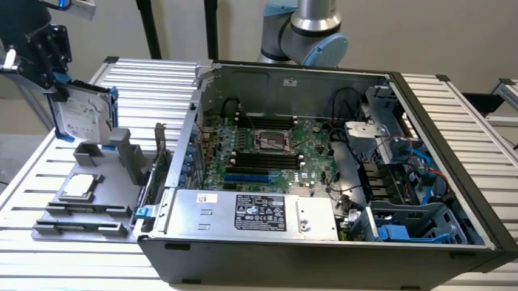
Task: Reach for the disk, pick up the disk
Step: 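Pick up the disk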
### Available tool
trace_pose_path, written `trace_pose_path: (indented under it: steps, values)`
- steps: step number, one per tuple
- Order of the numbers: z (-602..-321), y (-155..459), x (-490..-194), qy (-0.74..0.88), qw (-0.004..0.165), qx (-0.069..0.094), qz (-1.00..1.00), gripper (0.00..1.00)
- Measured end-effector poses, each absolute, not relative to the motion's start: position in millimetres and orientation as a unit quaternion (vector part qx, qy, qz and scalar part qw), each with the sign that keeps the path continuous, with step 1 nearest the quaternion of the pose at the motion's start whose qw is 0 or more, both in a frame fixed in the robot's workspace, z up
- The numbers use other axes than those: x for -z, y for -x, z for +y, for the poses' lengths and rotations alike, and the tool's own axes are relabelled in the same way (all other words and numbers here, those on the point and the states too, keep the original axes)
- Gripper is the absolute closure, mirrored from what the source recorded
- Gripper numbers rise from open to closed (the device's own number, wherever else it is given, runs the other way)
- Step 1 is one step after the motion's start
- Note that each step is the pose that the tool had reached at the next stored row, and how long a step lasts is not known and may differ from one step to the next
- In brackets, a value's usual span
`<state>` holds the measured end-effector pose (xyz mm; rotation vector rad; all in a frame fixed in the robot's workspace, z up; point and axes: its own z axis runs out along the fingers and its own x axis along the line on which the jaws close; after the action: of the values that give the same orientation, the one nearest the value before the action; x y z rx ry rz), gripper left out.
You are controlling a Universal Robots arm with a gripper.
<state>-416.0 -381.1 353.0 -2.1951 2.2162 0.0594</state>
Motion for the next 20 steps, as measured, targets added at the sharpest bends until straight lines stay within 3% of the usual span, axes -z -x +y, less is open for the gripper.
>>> trace_pose_path:
  steps: [20]
  values:
    - [-381, 391, -411, 0.706, 0.011, -0.02, 0.708, 0.67]
